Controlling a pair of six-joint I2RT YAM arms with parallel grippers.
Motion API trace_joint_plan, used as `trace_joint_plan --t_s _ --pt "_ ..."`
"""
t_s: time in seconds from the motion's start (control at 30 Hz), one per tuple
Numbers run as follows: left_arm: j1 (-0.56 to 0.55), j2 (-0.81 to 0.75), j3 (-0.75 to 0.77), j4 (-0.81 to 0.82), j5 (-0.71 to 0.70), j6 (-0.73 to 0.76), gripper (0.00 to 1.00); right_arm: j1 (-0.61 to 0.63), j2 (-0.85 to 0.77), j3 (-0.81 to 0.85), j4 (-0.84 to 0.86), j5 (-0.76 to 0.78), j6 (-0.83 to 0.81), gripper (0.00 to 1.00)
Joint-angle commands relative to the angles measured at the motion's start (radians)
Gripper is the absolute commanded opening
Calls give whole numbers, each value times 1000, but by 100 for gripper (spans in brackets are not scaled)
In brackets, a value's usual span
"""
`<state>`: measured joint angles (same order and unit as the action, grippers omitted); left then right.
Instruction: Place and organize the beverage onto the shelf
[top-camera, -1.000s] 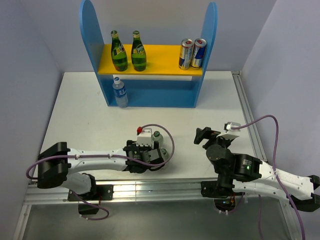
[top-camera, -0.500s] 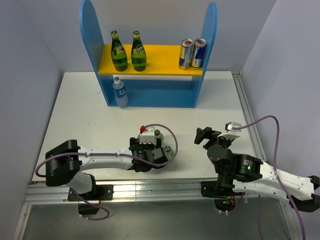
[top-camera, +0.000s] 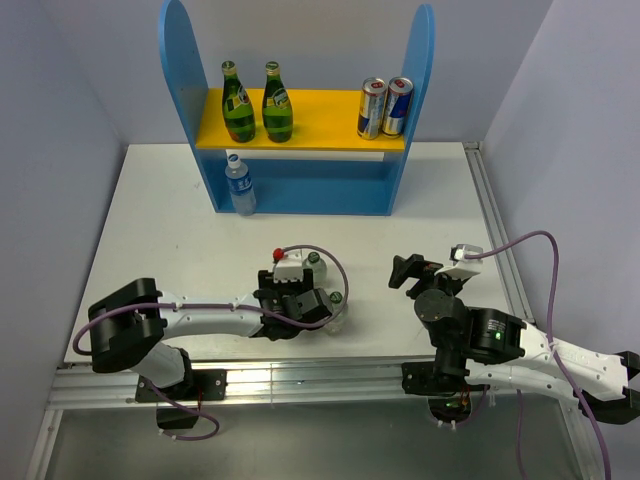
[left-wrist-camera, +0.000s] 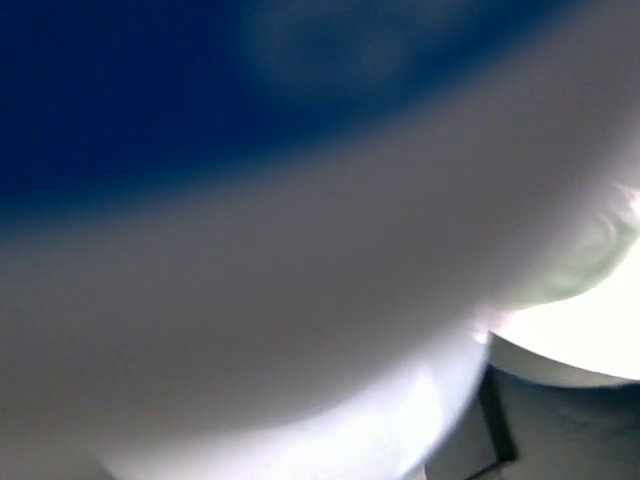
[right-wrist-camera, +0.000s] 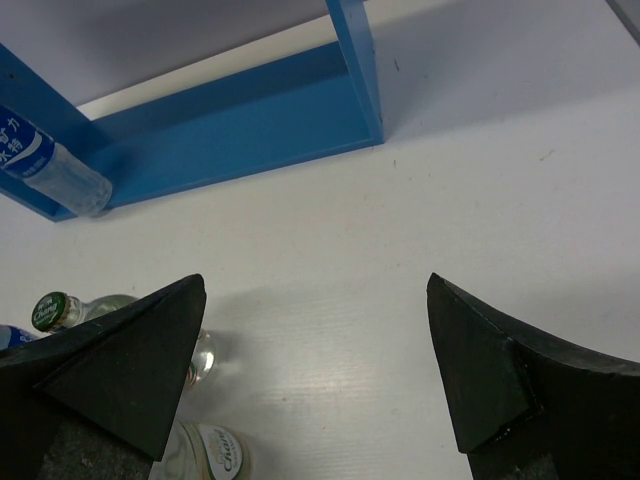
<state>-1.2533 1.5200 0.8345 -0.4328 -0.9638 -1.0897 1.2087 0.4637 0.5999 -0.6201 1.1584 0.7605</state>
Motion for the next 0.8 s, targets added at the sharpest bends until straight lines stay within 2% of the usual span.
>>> trace_joint_plan --t_s 0.0,0.03,0.07,0.13,0.23,0.27,0.43,0.5,0.53,0.73,0.77 --pt "14 -29 -28 42 -27 -7 73 5 1 -6 25 17 2 98" --pt "15 -37 -31 42 -29 -12 70 5 3 -5 26 17 2 98" --pt "17 -40 -34 33 -32 -18 63 3 6 -5 26 17 0 98" --pt "18 -46 -35 29 -36 -22 56 3 9 -6 31 17 -1 98" --pt "18 -46 -40 19 -50 -36 23 3 12 -5 30 18 -1 98" --pt "18 -43 -41 14 -55 -44 1 5 10 -3 26 18 0 98" --pt "26 -70 -54 14 -99 -44 0 3 10 -5 28 18 -1 98" --pt "48 -92 -61 45 -119 -4 0 3 10 -5 28 18 0 98" --pt "60 -122 -66 75 -118 61 0 5 10 -3 26 18 2 98" --pt "294 -270 -147 396 -9 354 0 3 1 -6 26 17 0 98" --pt "325 -282 -156 490 17 387 0 3 1 -8 29 15 -3 98"
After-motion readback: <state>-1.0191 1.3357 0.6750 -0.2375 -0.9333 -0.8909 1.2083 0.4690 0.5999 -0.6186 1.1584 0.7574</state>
